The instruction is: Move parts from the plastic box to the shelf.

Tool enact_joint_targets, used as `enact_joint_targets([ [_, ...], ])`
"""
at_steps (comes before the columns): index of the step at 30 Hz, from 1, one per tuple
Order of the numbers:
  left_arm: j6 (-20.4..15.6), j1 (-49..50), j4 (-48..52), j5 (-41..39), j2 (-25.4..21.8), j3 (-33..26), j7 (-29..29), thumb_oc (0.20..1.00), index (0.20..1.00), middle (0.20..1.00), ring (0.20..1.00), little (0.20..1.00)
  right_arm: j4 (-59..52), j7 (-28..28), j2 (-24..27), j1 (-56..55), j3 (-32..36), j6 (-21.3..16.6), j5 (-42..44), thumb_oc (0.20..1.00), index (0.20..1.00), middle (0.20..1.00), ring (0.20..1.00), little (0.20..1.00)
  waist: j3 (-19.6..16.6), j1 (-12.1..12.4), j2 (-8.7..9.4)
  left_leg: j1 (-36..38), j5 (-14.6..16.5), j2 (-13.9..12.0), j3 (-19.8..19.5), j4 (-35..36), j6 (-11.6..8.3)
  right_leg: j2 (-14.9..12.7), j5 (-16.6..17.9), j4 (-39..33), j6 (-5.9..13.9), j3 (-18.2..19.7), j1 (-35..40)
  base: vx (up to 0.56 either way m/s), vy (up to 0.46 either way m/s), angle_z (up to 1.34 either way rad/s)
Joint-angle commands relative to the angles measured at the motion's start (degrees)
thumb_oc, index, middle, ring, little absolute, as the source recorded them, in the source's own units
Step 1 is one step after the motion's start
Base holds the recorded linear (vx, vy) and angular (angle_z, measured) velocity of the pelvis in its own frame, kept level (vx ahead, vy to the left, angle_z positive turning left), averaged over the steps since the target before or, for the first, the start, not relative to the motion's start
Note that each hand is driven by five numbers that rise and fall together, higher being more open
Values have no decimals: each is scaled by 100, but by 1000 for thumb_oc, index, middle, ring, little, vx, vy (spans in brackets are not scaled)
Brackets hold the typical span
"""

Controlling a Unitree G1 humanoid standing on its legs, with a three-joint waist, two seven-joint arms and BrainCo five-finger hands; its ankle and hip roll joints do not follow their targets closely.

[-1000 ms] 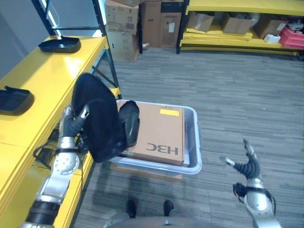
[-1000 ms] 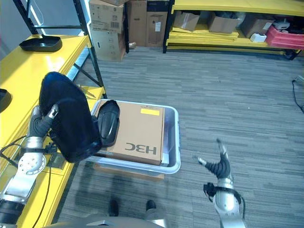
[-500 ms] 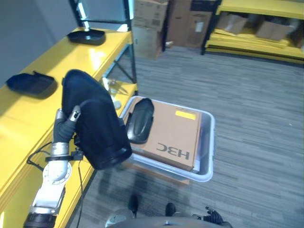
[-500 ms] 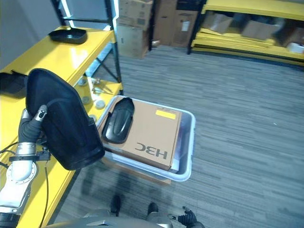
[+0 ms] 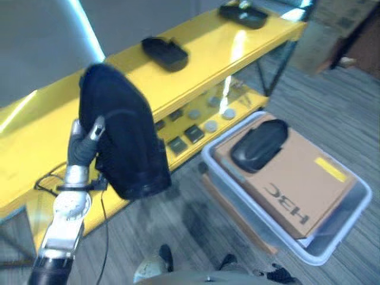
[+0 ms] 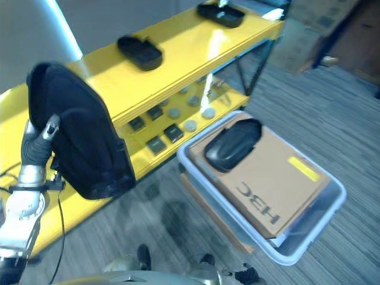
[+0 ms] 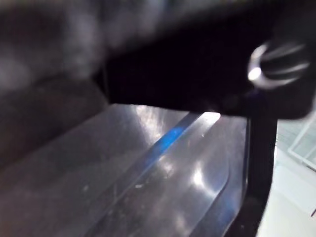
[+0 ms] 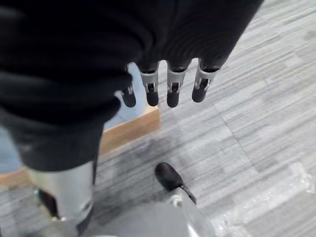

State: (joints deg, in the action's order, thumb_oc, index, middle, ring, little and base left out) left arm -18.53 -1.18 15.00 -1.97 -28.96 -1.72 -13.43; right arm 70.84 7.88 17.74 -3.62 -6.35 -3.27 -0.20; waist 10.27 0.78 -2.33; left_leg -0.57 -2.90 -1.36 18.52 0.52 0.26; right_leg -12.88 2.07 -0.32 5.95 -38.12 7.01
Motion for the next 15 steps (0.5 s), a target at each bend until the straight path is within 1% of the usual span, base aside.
enact_joint_targets([
  [1, -325, -64, 321, 178, -215, -339, -213, 200, 200, 200, 200, 200, 149, 90, 147, 346, -21, 15, 270, 1000, 1000, 1000, 1000, 1000, -322, 68, -44, 361, 597, -83, -489, 129, -485, 27, -214, -246, 134, 417, 21, 93, 206, 118],
  [2, -309, -28, 412, 189, -267, -368, -186, 200, 200, 200, 200, 200, 168, 139, 133, 362, 108, 16, 369, 1000, 1000, 1000, 1000, 1000, -317, 63, -48, 422, 640, -17, -502, 160, -387, -83, -226, 38, 147, 437, 13, 123, 315, 70],
  [3, -287, -3, 668, 178, -325, -408, -123, 200, 200, 200, 200, 200, 170, 174, 90, 344, 243, 20, 509, 1000, 1000, 1000, 1000, 1000, -263, 45, -44, 540, 676, 64, -513, 214, -261, -262, -261, 527, 217, 527, -90, 114, 292, 36],
  [4, -311, -64, 703, 161, -410, -346, -109, 200, 200, 200, 200, 200, 119, 178, 61, 346, 299, -7, 648, 1000, 1000, 1000, 1000, 1000, -212, -89, -57, 632, 689, 92, -612, 283, -192, -265, -213, 819, 227, 888, -263, 94, 271, 5],
  [5, -326, -212, 719, 155, -509, -227, -127, 200, 200, 200, 200, 200, 78, 166, 28, 380, 260, -32, 737, 1000, 1000, 1000, 1000, 1000, -144, -286, -59, 738, 667, 137, -802, 412, -132, -74, -298, 1056, 238, 1608, -575, -22, 214, 83],
  [6, -364, -446, 665, 116, -629, -87, -131, 200, 200, 200, 200, 200, 88, 140, -27, 499, 158, -59, 839, 1000, 1000, 1000, 1000, 1000, -62, -428, -47, 696, 588, 153, -832, 448, -102, 266, -299, 1232, 169, 2390, -1093, -15, 168, 149],
  [7, -426, -692, 659, -33, -694, 105, -59, 200, 200, 200, 200, 200, 39, 105, -134, 502, -111, -107, 866, 1000, 1000, 1000, 1000, 1000, -44, -551, -30, 652, 571, 207, -1126, 448, -124, 652, -273, 870, 206, 3304, -1312, -38, 98, 171],
  [8, -432, -704, 647, -41, -704, 110, -55, 200, 200, 200, 200, 200, 41, 107, -142, 505, -108, -109, 867, 1000, 1000, 1000, 1000, 1000, -57, -530, -29, 639, 574, 202, -1111, 448, -123, 663, -247, 832, 207, 3319, -1314, 89, 13, 96],
  [10, -492, -808, 655, -274, -654, 156, -10, 200, 200, 200, 200, 200, 22, 93, -236, 502, -201, -113, 909, 1000, 1000, 1000, 1000, 1000, -68, -475, -2, 640, 594, 206, -1231, 448, -101, 567, -82, 536, 249, 3386, -1393, 121, -60, 62],
  [11, -538, -818, 671, -493, -619, 143, 50, 200, 200, 200, 200, 200, 22, 88, -275, 479, -210, -116, 935, 1000, 1000, 1000, 1000, 1000, -96, -495, 22, 641, 615, 233, -1328, 448, -89, 586, 25, 353, 276, 3440, -1435, 176, -61, 65],
  [14, -516, -977, 618, -828, -517, 281, 164, 200, 200, 200, 200, 200, 8, 29, -305, 383, -266, -114, 946, 1000, 1000, 1000, 1000, 1000, -124, -570, 63, 720, 650, 294, -1717, 448, -96, 778, 144, 146, 320, 3983, -1622, 197, -80, 65],
  [15, -515, -1008, 594, -875, -489, 336, 211, 200, 200, 200, 200, 200, 16, 19, -311, 354, -278, -103, 914, 1000, 1000, 1000, 1000, 1000, -132, -561, 67, 764, 667, 289, -1852, 448, -118, 778, 181, 130, 337, 4042, -1644, 134, -89, 114],
])
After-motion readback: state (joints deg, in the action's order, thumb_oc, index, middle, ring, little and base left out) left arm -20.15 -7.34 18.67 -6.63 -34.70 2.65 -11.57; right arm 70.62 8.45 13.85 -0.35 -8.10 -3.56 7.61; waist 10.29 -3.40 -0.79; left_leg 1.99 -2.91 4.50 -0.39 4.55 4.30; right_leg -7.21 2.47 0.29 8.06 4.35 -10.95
